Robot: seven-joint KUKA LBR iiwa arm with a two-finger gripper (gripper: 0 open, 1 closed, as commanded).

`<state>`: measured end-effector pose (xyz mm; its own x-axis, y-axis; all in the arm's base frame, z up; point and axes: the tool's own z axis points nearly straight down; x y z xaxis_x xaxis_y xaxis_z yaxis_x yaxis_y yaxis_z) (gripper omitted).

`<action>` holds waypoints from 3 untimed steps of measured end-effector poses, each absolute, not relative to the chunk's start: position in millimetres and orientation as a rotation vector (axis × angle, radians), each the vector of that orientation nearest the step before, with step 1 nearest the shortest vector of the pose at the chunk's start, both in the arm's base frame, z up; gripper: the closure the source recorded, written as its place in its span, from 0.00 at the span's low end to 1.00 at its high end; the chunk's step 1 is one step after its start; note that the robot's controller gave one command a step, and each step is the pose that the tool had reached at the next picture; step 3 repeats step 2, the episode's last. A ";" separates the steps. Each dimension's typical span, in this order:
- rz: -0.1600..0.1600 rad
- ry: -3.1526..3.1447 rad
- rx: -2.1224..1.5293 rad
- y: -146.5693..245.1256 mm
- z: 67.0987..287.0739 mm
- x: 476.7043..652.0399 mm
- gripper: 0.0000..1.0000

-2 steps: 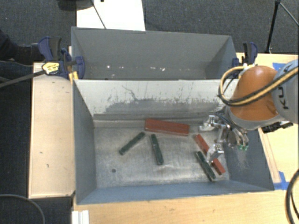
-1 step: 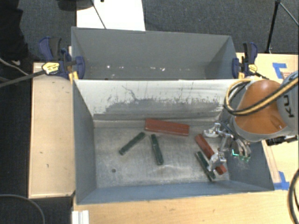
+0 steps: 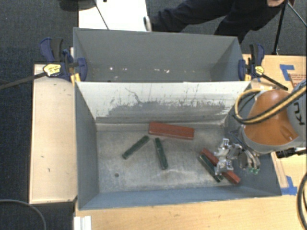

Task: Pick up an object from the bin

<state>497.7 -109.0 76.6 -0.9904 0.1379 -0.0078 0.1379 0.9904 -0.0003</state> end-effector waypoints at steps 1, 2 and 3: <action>-0.002 3.126 0.215 -109.0 76.6 497.8 1.00; -0.001 3.127 0.198 -100.3 245.1 514.9 1.00; -0.001 3.127 0.198 -100.3 245.1 514.9 1.00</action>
Offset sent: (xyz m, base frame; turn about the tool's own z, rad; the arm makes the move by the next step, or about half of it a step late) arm 0.0150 0.0089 0.1656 -0.0053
